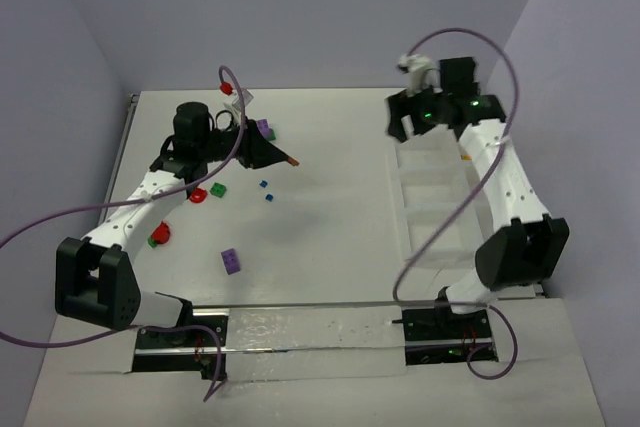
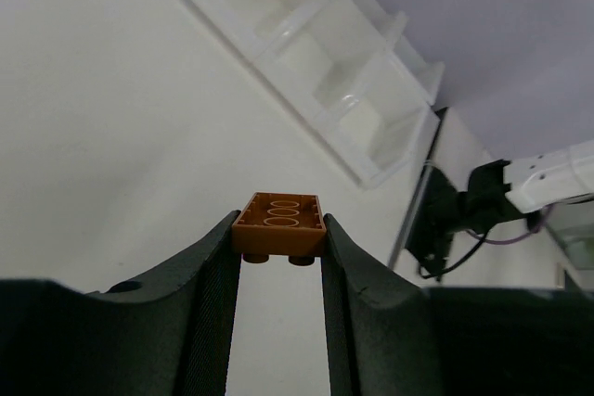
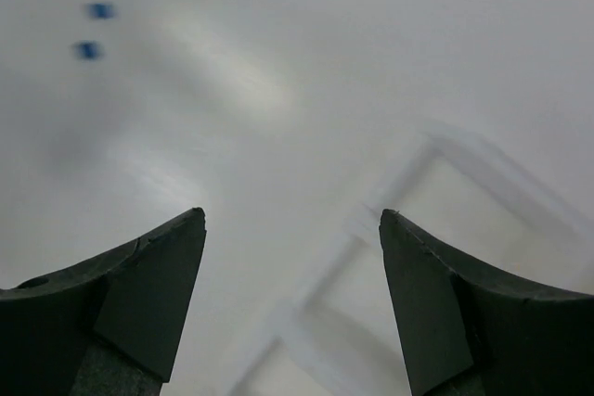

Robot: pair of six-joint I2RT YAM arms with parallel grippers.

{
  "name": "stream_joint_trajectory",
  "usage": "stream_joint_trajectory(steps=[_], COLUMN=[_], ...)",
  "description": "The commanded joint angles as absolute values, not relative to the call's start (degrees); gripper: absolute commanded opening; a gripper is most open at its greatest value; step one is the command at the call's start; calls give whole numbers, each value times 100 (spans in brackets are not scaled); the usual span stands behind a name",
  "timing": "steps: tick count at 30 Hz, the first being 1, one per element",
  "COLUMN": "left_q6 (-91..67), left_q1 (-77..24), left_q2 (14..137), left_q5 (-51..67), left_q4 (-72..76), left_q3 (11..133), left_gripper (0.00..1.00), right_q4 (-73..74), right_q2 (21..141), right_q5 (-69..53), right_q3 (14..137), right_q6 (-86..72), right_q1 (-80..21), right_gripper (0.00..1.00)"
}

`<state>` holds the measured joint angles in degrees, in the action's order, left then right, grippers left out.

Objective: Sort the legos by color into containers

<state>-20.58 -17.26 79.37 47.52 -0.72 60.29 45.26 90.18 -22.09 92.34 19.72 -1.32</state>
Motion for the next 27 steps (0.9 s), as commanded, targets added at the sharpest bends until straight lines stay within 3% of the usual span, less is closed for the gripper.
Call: stream_joint_trajectory(steps=[1, 7, 12, 18, 27], left_q6=[-3799, -5648, -6133, -6420, -6559], left_q1=[-1740, -1691, -1655, -1652, -1651], left_q2=[7796, 7742, 7660, 7638, 7665], left_q5=[5547, 6158, 6239, 6186, 6196], left_q4=[1254, 2747, 3295, 3611, 3700], left_q3=[5659, 5071, 4861, 4772, 4729], left_gripper=[0, 0, 0, 0, 0], right_q4=[4244, 3919, 3895, 3800, 3540], right_q2=[8150, 8218, 8308, 8482, 8746], right_q5=[-2734, -2316, -2226, -2036, -1666], right_q3=[8685, 8840, 8880, 8878, 9143], right_q6=[1705, 1572, 1616, 1511, 1405], right_q1=[-1955, -3589, -4155, -4324, -4441], right_gripper=[82, 80, 80, 77, 58])
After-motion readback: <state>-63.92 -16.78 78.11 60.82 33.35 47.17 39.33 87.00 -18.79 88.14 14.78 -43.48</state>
